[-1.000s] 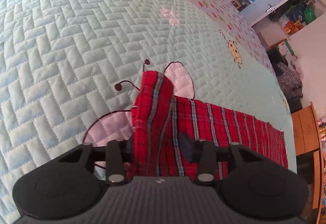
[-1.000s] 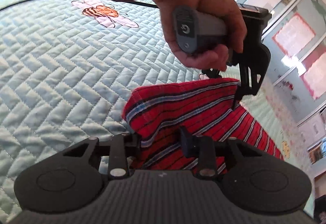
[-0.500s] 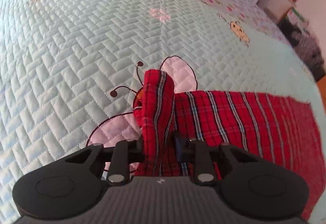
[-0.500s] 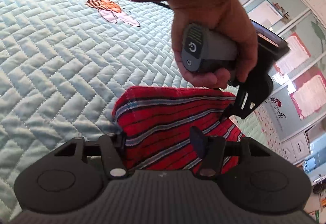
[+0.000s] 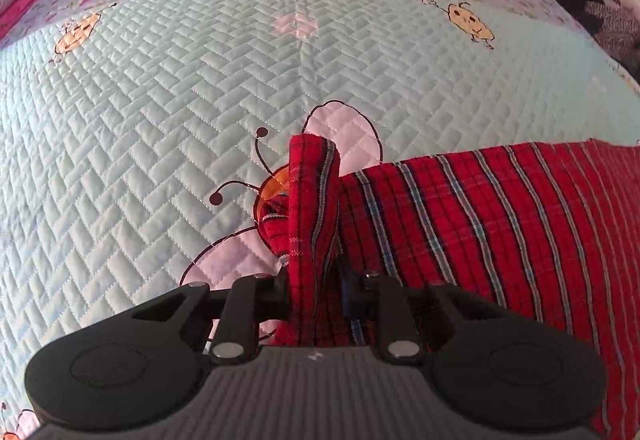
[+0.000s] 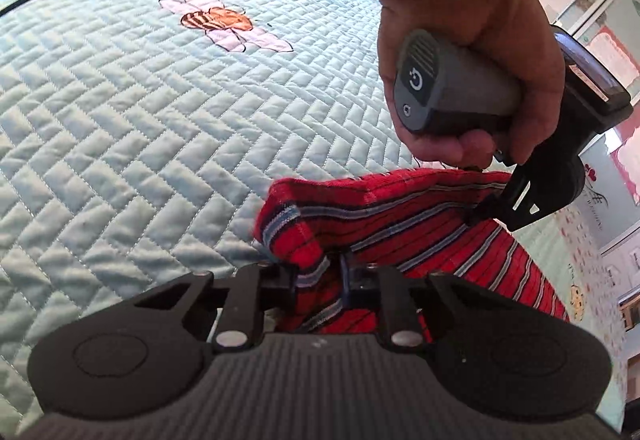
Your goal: Fold clothes
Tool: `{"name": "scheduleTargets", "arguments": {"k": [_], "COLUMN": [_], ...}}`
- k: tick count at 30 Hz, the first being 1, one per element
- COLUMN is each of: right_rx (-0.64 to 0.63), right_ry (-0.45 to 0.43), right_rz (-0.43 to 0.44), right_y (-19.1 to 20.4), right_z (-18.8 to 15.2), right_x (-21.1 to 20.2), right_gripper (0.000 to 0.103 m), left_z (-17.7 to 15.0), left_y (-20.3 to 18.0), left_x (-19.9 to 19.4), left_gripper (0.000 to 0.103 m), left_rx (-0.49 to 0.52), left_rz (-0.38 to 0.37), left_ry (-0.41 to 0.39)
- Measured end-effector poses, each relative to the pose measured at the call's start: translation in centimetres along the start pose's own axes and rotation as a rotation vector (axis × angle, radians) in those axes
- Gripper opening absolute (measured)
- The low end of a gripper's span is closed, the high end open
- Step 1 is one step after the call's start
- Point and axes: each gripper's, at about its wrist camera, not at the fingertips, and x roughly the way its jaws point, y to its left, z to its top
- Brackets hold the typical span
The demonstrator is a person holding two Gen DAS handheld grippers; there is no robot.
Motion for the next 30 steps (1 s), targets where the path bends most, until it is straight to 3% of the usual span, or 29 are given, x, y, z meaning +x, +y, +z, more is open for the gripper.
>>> {"name": "scheduleTargets", "arguments": {"k": [4, 10, 16, 21, 24, 30], "right_rx": [0.041, 0.115, 0.286, 0.554, 0.747, 1.128], "right_ry": [-0.019, -0.045, -0.125, -0.225, -0.288, -0.422], "right_rz": [0.014, 0.03, 0.033, 0.046, 0.06, 0.08], "right_y": [-0.5, -1.4, -3.3, -7.4, -10.5, -16.6], "right_z": [-0.2, -0.5, -0.8, -2.1, -4.7, -10.2], "right_x": [0.0, 0.1, -1.6, -4.8, -7.1, -12.1], "right_gripper": [0.011, 0.01, 0.006, 0.005, 0.005, 0.005], "left_z": [0.2, 0.5, 1.8, 3.2, 4.6, 8.1], "left_y": [-0.3, -0.6, 1.1, 1.8, 0.8, -6.8], "left_x": [0.1, 0.2, -0.5, -2.9, -4.4, -7.2], "left_gripper": [0.019, 0.015, 0.009, 0.008, 0.008, 0.008], "left_rx": [0.015, 0.027, -0.081, -0.188, -0.243, -0.244], "left_rz": [0.016, 0.032, -0.022, -0.097, -0.132, -0.239], "left_ry": [0.007, 0.022, 0.037, 0.007, -0.01, -0.095]}}
